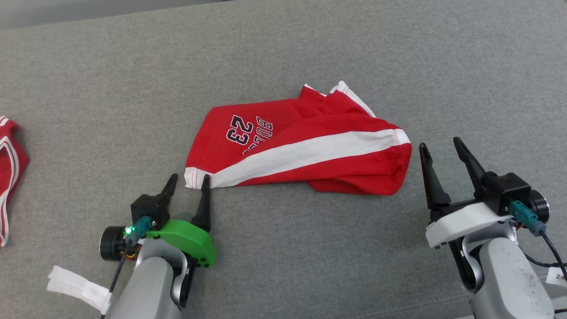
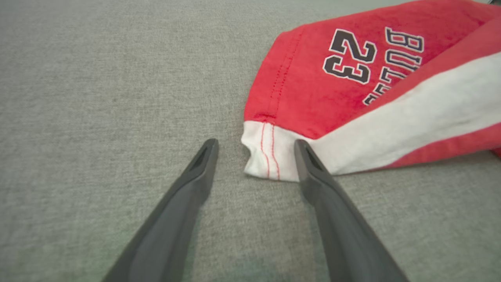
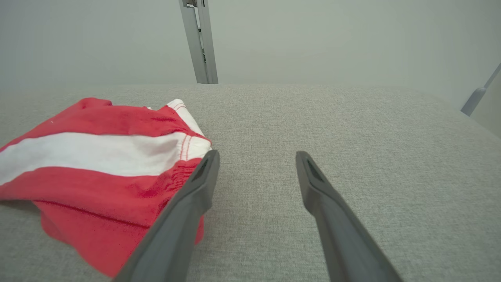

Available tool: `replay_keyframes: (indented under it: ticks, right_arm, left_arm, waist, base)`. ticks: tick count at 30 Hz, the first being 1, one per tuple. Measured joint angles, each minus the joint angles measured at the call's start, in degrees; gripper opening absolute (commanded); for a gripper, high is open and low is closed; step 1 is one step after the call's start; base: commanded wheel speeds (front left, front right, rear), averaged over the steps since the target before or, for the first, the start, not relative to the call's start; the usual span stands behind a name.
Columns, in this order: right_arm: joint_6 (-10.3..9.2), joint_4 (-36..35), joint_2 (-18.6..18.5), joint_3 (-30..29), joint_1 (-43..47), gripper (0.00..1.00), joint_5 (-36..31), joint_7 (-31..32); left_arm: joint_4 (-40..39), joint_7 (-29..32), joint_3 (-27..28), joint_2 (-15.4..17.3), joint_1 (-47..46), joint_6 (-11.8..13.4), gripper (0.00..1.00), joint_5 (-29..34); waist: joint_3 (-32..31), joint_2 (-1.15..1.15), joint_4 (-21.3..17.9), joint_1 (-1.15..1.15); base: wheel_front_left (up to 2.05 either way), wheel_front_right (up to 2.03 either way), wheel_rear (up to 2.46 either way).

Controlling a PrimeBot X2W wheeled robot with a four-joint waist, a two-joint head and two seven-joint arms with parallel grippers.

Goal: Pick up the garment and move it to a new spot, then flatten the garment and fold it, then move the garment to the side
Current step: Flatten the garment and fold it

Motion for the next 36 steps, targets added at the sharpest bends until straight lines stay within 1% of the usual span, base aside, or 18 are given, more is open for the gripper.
replay_keyframes:
  ticks: [1,3,8,10,15,17,22,24,28,29,30,31,32,33,34,36]
  right_arm:
    - [0.0,0.0,0.0,0.0,0.0,1.0,0.0,0.0]
    - [0.0,0.0,0.0,0.0,0.0,1.0,0.0,0.0]
    - [0.0,-0.1,0.0,0.5,-0.1,1.0,0.8,0.0]
    - [0.0,-0.2,0.0,1.5,-0.1,1.0,2.4,0.0]
    - [0.0,0.9,-0.1,6.5,-1.4,1.0,9.2,0.0]
    - [0.0,2.3,-0.9,8.9,-2.2,1.0,12.2,0.0]
    - [0.0,5.2,-4.9,14.9,-5.4,1.0,20.1,0.0]
    - [0.0,5.8,-6.5,16.8,-6.9,1.0,22.5,0.0]
    - [0.0,7.5,-9.3,22.4,-9.3,1.0,27.8,0.0]
    - [0.0,7.7,-9.9,23.6,-10.0,0.95,28.9,0.0]
    - [0.0,7.8,-10.5,24.6,-10.5,0.93,29.8,0.0]
    - [0.0,7.9,-11.1,25.4,-11.0,0.75,30.7,0.0]
    - [0.0,7.9,-11.4,26.0,-11.3,0.71,31.3,0.0]
    - [0.0,7.8,-11.8,26.4,-11.5,0.58,32.0,0.0]
    - [0.0,7.7,-12.1,26.8,-11.6,0.5,32.4,0.0]
    - [0.0,7.8,-12.6,28.0,-11.6,0.4,33.4,0.0]
  left_arm:
    - [0.5,0.0,0.1,0.0,-0.3,0.3,0.56,0.2]
    - [1.4,0.0,0.2,0.0,-0.8,0.5,0.0,0.2]
    - [1.8,0.0,0.3,0.0,-1.0,0.5,0.0,-0.3]
    - [0.8,0.1,0.5,-0.1,-0.9,0.4,0.0,-0.6]
    - [-2.3,0.1,1.9,0.0,0.4,0.5,0.0,-0.4]
    - [-2.9,0.1,2.2,0.0,1.2,0.5,0.0,0.1]
    - [-3.5,0.1,2.4,0.0,1.8,0.5,0.0,0.4]
    - [-3.6,0.1,2.5,0.0,1.8,0.5,0.0,0.4]
    - [-3.7,0.1,2.4,0.0,1.9,0.5,0.0,0.4]
    - [-3.7,0.1,2.4,0.0,1.9,0.5,0.0,0.4]
    - [-3.7,0.1,2.4,0.0,2.0,0.5,0.0,0.4]
    - [-3.7,0.1,2.3,0.0,2.0,0.5,0.0,0.4]
    - [-3.7,0.1,2.3,0.0,2.0,0.5,0.0,0.4]
    - [-3.7,0.1,2.2,0.0,2.0,0.5,0.0,0.3]
    - [-3.7,0.1,2.2,0.0,2.0,0.5,0.0,0.2]
    - [-3.7,0.1,2.2,0.0,2.1,0.5,0.0,0.2]
  waist:
    - [0.1,0.0,-0.2,0.0]
    - [0.2,0.0,-0.5,0.0]
    - [0.0,0.0,-0.3,0.0]
    - [-0.1,0.0,0.0,0.0]
    - [-0.4,0.0,0.8,0.0]
    - [-0.4,0.0,1.1,0.0]
    - [-0.4,0.0,1.5,0.0]
    - [-0.3,0.0,1.6,0.0]
    - [-0.3,0.0,1.8,0.0]
    - [-0.4,0.0,1.8,0.0]
    - [-0.4,0.0,1.8,0.0]
    - [-0.5,0.0,1.8,0.0]
    - [-0.5,0.0,1.8,0.0]
    - [-0.6,0.0,1.9,0.0]
    - [-0.7,0.0,1.9,0.0]
    - [-0.9,0.0,1.9,0.0]
  base:
    - [0.0,0.0,0.0]
    - [0.0,0.0,0.0]
    - [0.0,0.0,0.0]
    - [0.0,0.0,0.0]
    - [0.0,0.0,0.0]
    - [0.0,0.0,0.0]
    - [0.0,0.0,0.0]
    - [0.0,0.0,0.0]
    - [0.0,0.0,0.0]
    - [0.0,0.0,0.0]
    - [0.0,0.0,0.0]
    - [0.0,0.0,0.0]
    - [0.0,0.0,0.0]
    - [0.0,0.0,0.0]
    - [0.0,0.0,0.0]
    - [0.0,0.0,0.0]
